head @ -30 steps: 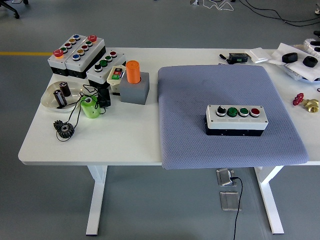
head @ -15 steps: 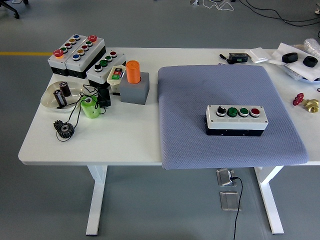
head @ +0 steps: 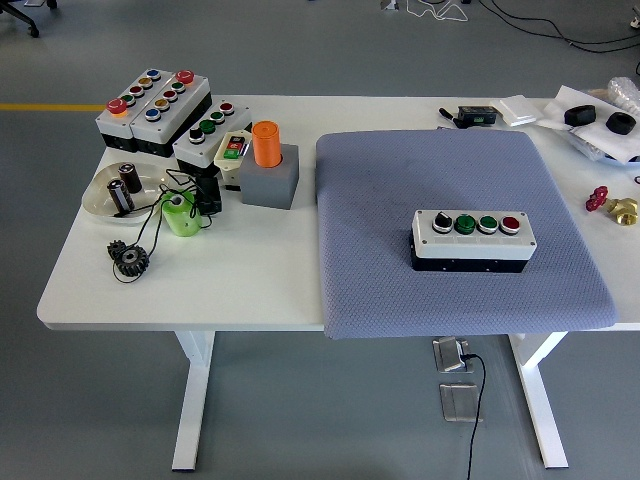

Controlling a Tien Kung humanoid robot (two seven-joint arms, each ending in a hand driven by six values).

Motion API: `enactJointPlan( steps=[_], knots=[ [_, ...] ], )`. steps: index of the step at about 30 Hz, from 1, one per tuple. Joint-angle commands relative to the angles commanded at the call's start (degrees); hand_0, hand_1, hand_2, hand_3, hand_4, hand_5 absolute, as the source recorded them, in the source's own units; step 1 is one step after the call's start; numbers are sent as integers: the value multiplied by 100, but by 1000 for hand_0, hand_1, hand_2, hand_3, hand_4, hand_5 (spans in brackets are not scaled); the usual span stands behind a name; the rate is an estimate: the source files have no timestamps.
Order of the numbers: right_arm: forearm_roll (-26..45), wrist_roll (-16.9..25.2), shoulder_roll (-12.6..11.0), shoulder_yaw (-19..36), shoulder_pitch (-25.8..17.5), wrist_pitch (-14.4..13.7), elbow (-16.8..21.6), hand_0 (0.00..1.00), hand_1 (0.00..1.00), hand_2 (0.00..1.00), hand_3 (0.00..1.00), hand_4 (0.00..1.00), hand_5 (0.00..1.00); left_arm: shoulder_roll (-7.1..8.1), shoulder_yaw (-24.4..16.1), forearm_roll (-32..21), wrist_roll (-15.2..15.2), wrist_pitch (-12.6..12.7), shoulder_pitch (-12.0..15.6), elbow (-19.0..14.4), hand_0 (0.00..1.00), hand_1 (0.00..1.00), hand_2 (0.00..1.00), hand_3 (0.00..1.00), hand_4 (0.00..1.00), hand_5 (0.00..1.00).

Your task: Pick up the button,place it on the desk,press the button,press the button

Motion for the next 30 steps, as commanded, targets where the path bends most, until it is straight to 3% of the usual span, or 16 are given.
enactJointPlan(
  steps=[30],
  knots=[
    [-155,-293,2,51,-19,186,-94,939,887,922,856,670,671,0,-44,117,26,16,45,0,650,707,727,512,316,953]
  ],
)
